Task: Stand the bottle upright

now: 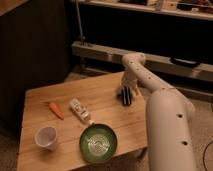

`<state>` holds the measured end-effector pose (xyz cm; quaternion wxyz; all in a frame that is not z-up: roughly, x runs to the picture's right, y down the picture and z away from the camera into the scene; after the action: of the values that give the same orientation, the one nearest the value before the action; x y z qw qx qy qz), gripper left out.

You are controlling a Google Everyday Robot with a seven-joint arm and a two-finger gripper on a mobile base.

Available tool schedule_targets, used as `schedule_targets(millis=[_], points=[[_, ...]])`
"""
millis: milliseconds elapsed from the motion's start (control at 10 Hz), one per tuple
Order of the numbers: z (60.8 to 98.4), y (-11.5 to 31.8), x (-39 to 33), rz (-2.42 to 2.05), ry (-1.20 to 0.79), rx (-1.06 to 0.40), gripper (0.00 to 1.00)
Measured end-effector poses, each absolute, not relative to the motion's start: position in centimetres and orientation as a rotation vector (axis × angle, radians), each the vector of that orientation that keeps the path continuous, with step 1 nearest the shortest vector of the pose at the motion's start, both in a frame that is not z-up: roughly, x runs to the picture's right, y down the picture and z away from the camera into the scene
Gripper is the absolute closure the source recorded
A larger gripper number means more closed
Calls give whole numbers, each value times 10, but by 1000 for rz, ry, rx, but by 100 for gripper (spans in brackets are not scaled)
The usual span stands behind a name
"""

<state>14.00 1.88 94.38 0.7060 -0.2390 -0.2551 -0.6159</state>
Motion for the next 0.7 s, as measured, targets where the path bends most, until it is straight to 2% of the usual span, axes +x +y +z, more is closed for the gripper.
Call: schedule_targets(millis=[200, 400, 700], points=[[917, 11, 120, -1476, -580, -469, 20], [868, 5, 82, -1617, -622, -403, 20], [816, 26, 17, -1812, -716, -371, 20]])
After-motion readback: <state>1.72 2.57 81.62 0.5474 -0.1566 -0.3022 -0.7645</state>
